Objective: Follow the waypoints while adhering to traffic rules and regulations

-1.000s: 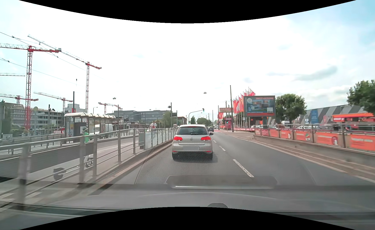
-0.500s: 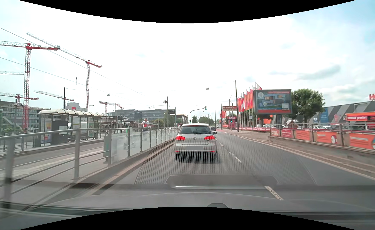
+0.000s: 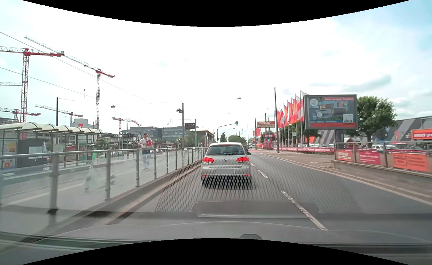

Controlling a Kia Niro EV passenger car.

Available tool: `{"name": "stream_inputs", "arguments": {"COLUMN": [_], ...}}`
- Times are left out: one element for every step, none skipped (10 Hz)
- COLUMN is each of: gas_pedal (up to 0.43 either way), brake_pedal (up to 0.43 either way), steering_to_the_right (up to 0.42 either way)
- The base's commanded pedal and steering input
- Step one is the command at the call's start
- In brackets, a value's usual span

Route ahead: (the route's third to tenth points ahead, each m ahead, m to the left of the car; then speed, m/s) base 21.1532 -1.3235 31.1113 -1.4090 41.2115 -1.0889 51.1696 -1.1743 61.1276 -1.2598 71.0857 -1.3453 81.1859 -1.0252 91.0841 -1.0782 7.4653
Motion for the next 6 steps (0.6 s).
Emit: {"name": "stream_inputs", "arguments": {"gas_pedal": [0.000,0.000,0.000,0.000,0.000,0.000], "brake_pedal": [0.000,0.000,0.000,0.000,0.000,0.000], "steering_to_the_right": [-0.002,-0.002,-0.002,-0.003,-0.003,-0.003]}}
